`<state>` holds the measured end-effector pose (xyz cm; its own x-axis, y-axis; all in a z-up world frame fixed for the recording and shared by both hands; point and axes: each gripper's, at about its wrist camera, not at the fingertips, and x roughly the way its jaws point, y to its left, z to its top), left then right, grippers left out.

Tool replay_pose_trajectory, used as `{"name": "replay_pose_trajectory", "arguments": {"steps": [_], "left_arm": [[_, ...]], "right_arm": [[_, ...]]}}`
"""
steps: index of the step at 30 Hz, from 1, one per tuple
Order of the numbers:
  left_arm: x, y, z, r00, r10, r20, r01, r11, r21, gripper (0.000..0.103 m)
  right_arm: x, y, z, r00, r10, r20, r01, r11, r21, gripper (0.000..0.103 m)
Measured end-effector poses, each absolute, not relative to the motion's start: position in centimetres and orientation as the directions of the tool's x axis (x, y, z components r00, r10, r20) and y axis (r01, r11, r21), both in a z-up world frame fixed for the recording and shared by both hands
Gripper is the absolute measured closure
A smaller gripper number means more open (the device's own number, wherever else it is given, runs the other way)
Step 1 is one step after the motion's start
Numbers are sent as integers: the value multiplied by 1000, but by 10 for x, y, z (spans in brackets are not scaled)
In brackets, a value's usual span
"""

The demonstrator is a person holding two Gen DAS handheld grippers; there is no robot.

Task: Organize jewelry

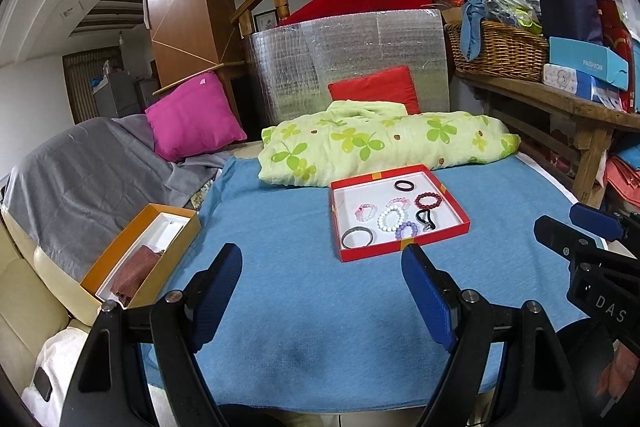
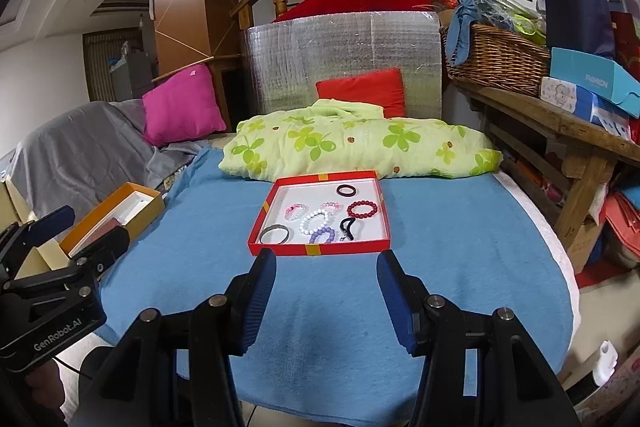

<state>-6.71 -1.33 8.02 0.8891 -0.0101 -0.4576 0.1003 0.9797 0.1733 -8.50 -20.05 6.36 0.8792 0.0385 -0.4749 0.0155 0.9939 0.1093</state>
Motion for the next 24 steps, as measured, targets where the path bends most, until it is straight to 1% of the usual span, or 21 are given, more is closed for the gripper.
{"name": "replay_pose_trajectory", "arguments": {"steps": [24], "left_arm": [[-65,-6,75,884,-7,-468,94,982,163,20]], "right_arm": [[-83,-195,61,876,38,-481,14,995,103,46]]}}
